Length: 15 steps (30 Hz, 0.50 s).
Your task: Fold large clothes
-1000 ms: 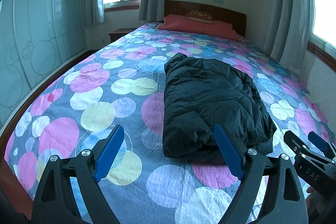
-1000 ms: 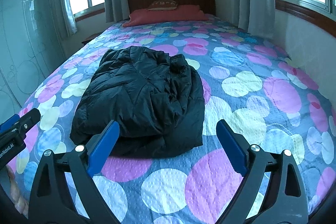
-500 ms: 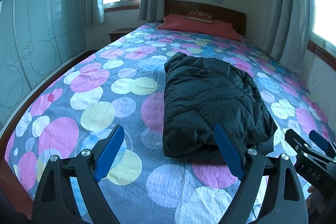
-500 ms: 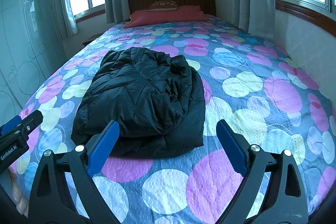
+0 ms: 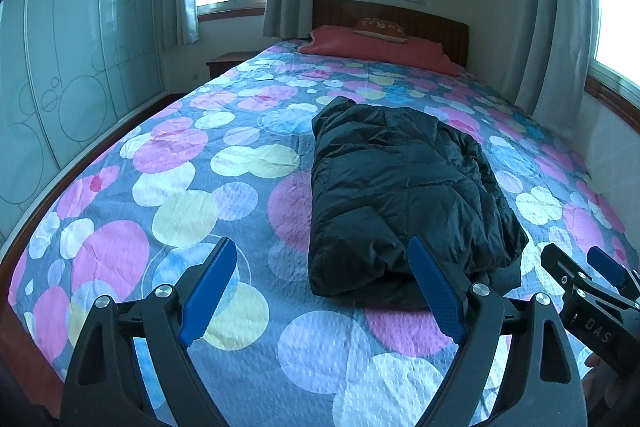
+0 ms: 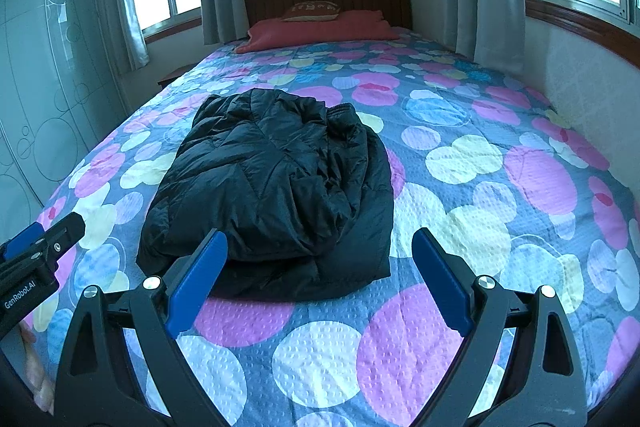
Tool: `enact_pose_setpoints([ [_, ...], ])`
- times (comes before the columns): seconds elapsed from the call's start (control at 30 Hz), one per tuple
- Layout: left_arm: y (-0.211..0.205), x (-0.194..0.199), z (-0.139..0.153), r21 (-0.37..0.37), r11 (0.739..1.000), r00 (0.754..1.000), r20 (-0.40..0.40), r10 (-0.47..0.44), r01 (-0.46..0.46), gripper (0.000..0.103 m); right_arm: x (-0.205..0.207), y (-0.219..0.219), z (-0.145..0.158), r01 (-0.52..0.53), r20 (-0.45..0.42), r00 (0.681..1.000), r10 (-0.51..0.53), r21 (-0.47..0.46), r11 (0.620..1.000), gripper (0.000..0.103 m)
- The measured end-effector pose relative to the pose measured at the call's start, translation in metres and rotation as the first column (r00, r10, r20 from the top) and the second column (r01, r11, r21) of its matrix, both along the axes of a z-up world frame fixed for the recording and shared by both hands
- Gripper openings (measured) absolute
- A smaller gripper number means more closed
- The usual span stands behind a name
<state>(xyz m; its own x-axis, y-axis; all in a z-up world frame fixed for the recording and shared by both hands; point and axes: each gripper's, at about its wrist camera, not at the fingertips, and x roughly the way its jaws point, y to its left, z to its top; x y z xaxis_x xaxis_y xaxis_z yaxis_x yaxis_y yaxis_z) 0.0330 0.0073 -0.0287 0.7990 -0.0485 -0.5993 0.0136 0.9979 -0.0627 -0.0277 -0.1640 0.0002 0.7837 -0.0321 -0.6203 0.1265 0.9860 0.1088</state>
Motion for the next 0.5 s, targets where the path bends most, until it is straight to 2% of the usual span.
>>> enact_pose_setpoints([
  [0.5, -0.0007, -0.0006, -0.0005, 0.012, 1.000, 1.000, 0.002, 0.009, -0.009, 0.086, -0.0003, 0.0011, -0.0002, 0.000, 0.001, 1.000, 0.000, 0.001, 1.000, 0.093],
])
